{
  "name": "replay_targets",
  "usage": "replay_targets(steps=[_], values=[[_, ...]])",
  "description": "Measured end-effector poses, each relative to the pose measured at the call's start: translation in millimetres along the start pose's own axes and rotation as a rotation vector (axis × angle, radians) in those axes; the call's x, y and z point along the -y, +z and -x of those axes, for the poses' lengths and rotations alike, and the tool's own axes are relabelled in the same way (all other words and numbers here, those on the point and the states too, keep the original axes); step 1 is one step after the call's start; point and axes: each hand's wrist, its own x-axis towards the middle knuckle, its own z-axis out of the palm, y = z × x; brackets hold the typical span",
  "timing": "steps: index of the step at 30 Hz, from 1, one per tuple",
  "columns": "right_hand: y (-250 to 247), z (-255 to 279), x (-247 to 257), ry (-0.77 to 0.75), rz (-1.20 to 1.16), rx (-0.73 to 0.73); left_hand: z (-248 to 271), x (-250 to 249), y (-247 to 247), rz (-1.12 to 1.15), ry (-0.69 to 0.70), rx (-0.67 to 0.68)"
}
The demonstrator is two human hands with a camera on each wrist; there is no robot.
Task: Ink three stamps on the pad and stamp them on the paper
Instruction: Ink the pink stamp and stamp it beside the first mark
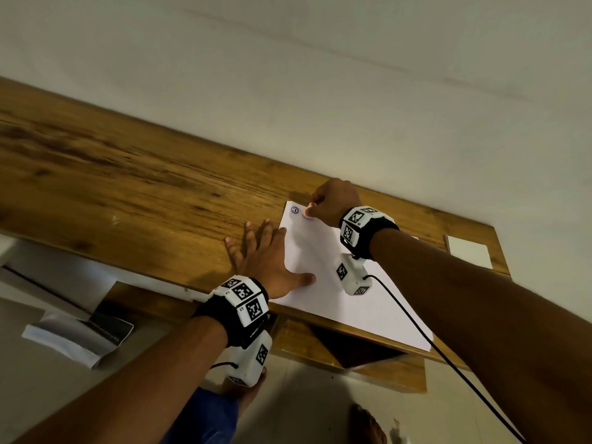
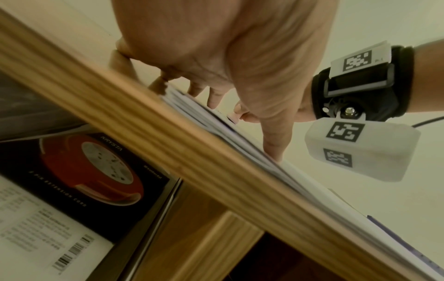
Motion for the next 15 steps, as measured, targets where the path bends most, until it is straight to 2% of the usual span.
replay_targets(steps=[7,15], values=[[-2.9,-8.5,3.6,0.059,-0.039,0.059,-1.0,0.7,1.9,0.018,0.008,-0.005],[-10.5,-31.5,10.7,0.105,-0.081,0.213,-3.7,0.2,3.9,0.033,0.004,-0.026]])
